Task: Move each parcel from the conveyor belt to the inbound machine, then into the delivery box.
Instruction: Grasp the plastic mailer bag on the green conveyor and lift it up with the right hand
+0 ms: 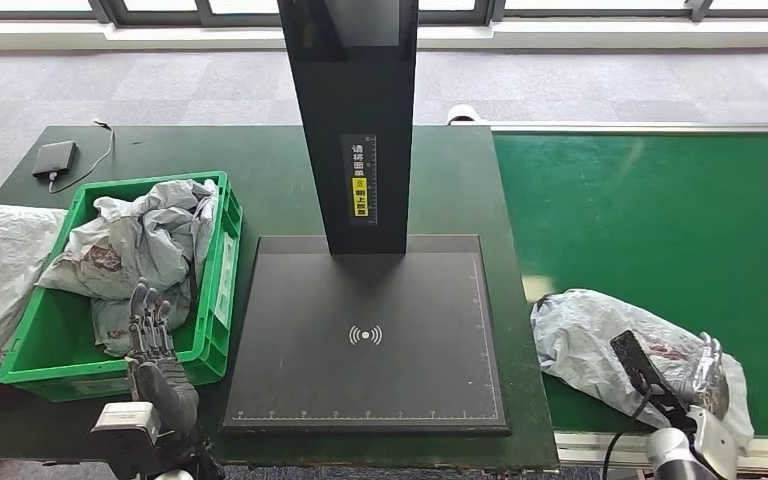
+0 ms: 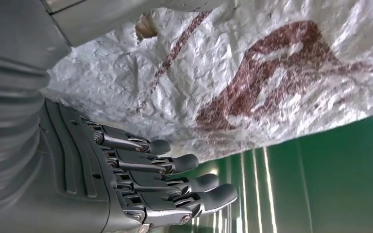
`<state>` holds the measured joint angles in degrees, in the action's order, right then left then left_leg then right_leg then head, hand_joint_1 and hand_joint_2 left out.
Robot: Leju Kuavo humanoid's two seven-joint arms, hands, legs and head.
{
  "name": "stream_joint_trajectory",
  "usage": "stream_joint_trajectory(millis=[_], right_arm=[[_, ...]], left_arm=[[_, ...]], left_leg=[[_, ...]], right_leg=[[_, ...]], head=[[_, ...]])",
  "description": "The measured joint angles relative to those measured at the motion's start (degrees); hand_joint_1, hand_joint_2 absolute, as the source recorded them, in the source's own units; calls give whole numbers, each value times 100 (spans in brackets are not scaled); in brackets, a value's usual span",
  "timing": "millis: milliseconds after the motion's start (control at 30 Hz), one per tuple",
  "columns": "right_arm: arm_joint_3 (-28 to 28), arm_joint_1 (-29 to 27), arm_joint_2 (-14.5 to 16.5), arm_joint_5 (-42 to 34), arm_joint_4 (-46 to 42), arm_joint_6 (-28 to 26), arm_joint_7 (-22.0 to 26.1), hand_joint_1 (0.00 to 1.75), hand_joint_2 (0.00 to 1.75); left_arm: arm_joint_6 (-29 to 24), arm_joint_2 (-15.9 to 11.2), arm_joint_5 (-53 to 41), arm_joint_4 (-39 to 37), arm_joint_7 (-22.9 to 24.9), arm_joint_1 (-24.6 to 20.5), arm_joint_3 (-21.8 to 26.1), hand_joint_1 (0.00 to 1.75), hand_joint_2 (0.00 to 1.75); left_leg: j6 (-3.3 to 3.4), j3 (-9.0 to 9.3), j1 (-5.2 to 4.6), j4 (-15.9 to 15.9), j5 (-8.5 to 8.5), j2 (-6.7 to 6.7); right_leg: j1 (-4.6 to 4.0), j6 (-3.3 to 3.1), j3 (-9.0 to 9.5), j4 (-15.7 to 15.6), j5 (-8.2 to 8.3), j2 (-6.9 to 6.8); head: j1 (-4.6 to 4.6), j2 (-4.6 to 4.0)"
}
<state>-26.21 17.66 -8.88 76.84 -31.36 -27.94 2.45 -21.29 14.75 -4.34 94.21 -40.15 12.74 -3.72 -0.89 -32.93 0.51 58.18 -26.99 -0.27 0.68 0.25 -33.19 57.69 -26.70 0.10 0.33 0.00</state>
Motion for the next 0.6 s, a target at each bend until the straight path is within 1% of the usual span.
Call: stream_joint_trajectory(millis=[33,67,167,200,300,500,600], right_arm=[[1,37,-19,-7,94,100,-24,0,175],[2,54,-33,-14,172,225,-46,6,175],[43,36,-54,-24,331,684,-40,53,175],[68,24,-56,-32,361,805,7,63,175],[128,2,-59,-68,394,967,144,63,175],[209,2,-70,-77,399,1007,152,63,175],[234,3,-81,-78,399,1015,152,145,175]], left_arm=[[28,-9,24,-42,0,-11,-3,0,0],[60,-20,49,-87,0,-28,-5,0,0],[153,-58,88,-258,0,-106,-8,0,0],[167,-69,93,-308,0,-127,-8,0,0],[166,-89,95,-404,0,-157,-8,0,0],[160,-117,95,-479,0,-164,-8,0,0],[160,-123,95,-503,0,-166,-8,0,0]], left_leg=[[0,1,0,0,0,-1],[0,1,0,0,0,-4],[0,3,0,0,0,-7],[0,4,0,0,0,-5],[-4,10,1,0,-2,2],[-5,27,1,0,-7,16],[-5,38,2,0,-7,19]], right_leg=[[0,1,1,0,0,-2],[0,1,2,0,-1,-6],[-4,2,6,0,-2,-10],[-6,2,6,0,-2,-7],[-10,1,9,-1,-2,3],[-12,2,22,-6,-2,14],[-14,2,33,-7,-2,16]], head=[[0,0],[0,0],[0,0],[0,0],[0,0],[0,-1],[0,-1]])
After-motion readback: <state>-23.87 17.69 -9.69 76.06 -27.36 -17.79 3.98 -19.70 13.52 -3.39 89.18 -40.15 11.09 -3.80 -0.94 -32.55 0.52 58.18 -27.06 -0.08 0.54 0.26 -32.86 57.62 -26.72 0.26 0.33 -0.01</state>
